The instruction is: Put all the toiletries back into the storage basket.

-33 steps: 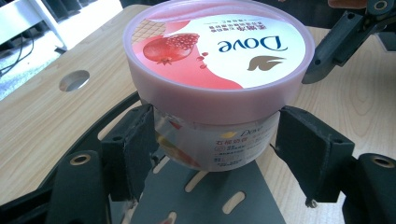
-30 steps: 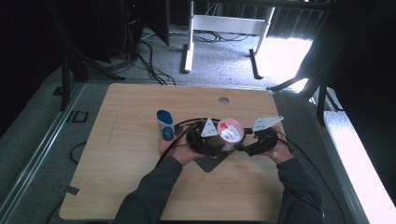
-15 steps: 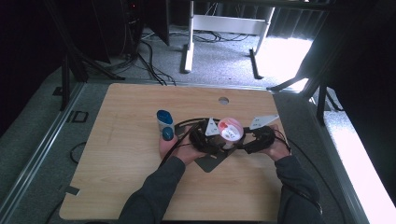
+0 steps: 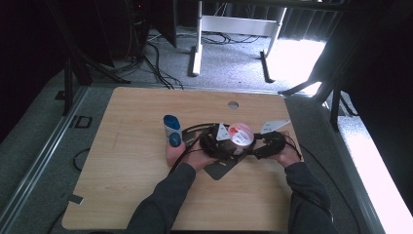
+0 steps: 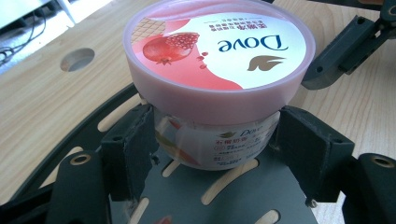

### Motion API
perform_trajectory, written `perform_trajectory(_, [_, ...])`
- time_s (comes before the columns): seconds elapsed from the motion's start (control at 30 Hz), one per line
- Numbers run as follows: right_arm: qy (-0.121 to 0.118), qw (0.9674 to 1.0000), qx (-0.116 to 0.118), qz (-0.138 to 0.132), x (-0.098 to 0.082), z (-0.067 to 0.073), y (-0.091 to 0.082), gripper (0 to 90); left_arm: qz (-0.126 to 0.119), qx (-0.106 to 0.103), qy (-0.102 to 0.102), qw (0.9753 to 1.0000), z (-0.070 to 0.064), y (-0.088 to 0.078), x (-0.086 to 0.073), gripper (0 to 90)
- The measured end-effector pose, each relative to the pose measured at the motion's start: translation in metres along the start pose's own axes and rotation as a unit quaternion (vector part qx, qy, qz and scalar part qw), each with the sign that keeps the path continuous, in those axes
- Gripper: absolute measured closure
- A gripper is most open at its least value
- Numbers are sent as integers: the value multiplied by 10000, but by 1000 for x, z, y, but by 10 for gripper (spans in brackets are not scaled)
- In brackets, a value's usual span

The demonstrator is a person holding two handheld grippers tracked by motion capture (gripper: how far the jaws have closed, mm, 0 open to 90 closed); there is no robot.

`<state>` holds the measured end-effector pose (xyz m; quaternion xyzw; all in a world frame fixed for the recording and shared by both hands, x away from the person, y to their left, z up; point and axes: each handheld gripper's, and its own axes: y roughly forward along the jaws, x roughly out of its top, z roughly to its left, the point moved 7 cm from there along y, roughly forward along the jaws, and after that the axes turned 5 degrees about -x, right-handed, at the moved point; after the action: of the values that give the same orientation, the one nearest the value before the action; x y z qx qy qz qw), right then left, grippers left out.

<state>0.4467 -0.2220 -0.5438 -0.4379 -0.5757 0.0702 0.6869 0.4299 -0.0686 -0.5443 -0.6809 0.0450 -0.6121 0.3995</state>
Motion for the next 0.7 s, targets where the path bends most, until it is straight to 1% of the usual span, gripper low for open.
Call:
perform_trajectory(0.23, [27,9999,-39,103,-7,-4,3,236,87,-53,-62,9999,1,10,-2,294])
perform_trajectory(0.7, [154,9995,-115,248,-14,-11,9,244,178,-35,-207,9996,2,23,-6,299])
